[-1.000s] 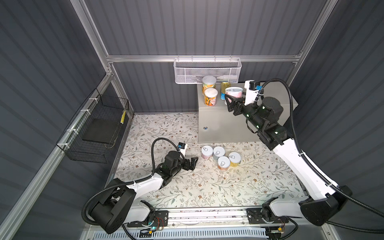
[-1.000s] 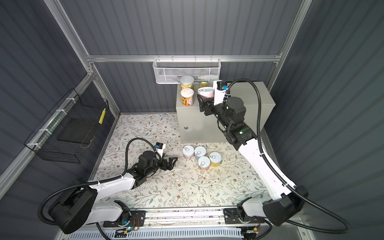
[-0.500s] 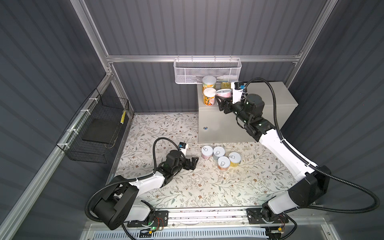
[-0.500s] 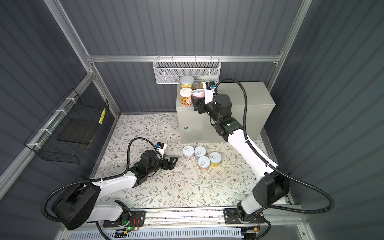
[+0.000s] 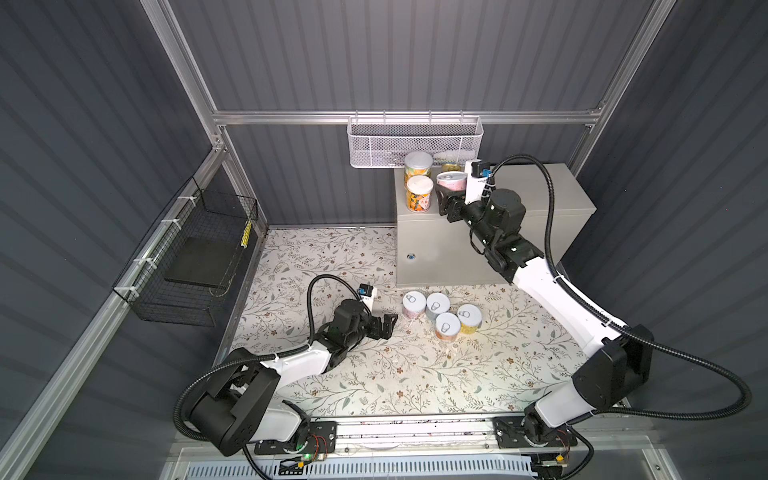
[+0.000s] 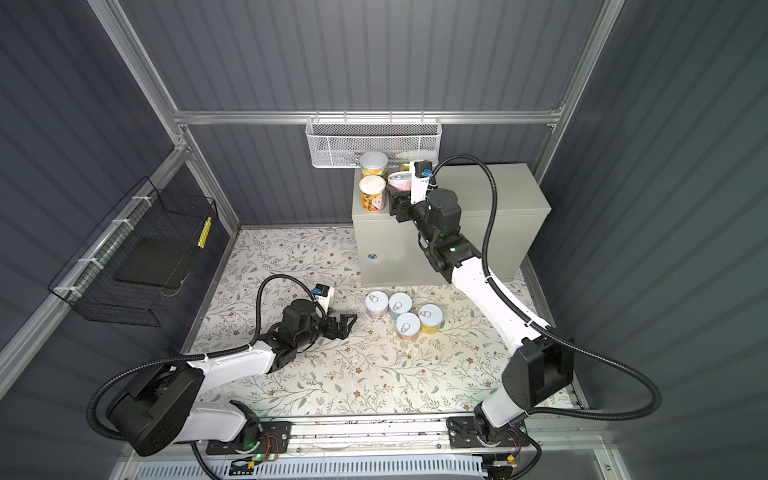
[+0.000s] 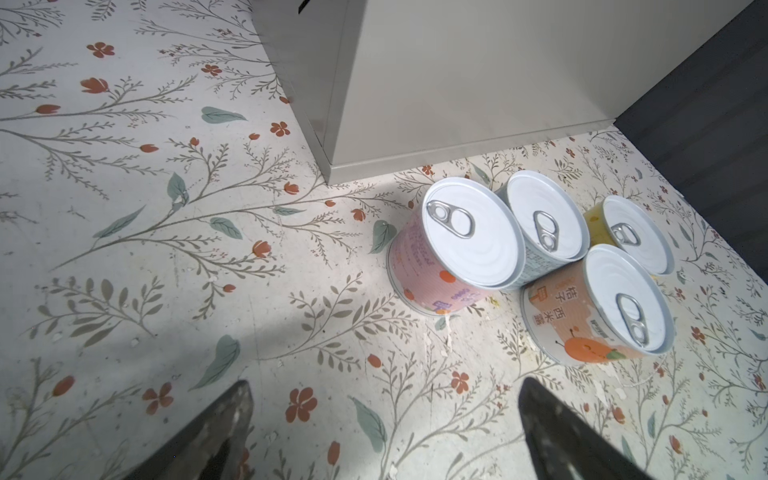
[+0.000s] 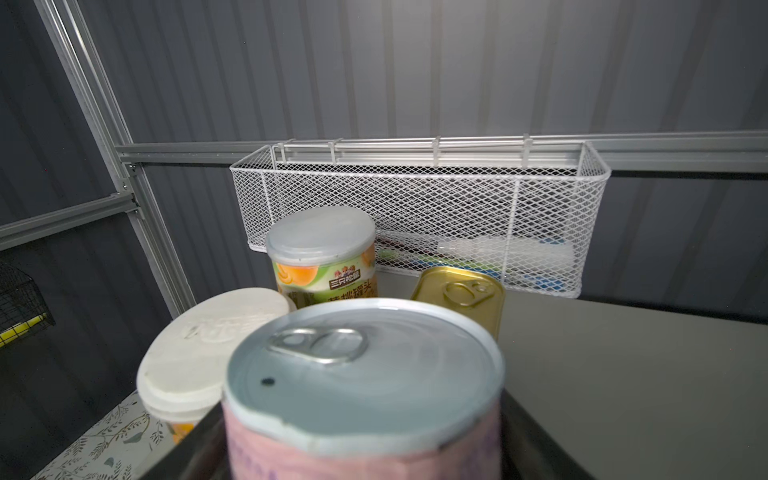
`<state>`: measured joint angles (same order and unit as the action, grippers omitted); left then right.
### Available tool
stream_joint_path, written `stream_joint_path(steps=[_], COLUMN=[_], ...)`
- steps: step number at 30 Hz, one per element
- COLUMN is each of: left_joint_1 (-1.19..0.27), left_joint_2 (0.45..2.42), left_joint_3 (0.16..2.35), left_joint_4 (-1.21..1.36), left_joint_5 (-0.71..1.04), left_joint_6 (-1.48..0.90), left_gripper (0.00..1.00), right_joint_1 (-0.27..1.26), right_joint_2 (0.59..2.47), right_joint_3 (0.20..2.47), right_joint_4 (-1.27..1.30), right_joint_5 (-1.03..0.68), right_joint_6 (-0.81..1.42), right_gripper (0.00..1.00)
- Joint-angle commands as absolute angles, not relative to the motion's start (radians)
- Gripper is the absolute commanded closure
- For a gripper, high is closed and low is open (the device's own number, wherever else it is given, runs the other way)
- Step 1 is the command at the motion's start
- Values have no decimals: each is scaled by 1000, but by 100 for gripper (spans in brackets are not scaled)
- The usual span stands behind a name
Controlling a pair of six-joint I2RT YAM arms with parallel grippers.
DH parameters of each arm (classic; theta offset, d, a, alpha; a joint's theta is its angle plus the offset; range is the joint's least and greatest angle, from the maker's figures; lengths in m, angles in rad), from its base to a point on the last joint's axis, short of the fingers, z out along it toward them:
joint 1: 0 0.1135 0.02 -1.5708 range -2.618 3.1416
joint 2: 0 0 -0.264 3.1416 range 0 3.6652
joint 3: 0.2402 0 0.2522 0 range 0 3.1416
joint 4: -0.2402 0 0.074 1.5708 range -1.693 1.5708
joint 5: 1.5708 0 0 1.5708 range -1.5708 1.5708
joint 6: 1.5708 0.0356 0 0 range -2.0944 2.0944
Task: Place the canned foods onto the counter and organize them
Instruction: 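Lower the pink can beside the peach can and open the right gripper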
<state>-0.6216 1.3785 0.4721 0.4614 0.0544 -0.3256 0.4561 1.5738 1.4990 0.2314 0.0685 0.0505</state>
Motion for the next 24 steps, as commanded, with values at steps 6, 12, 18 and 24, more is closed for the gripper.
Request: stream_joint_path(steps=[6, 12, 18, 24], left_joint_1=[-617, -617, -617, -617], left_joint_2=[1423, 1432, 1458, 1474], left_joint_3=[508, 510, 518, 526], left_joint_4=[458, 459, 455, 455], left_joint_5=[77, 76, 73, 89], left_joint_6=[-338, -338, -349, -353], left_gripper=[0, 0, 0, 0], right_joint_1=[452, 449, 439, 419], right_joint_2=[1605, 1607, 1596, 1572], right_joint_3=[1490, 1420, 1382, 1383], right_joint_4=[367, 436, 421, 323], right_joint_5=[136, 187, 158, 73], right_joint_6=[20, 12, 12, 37], right_gripper=[30, 25, 16, 1])
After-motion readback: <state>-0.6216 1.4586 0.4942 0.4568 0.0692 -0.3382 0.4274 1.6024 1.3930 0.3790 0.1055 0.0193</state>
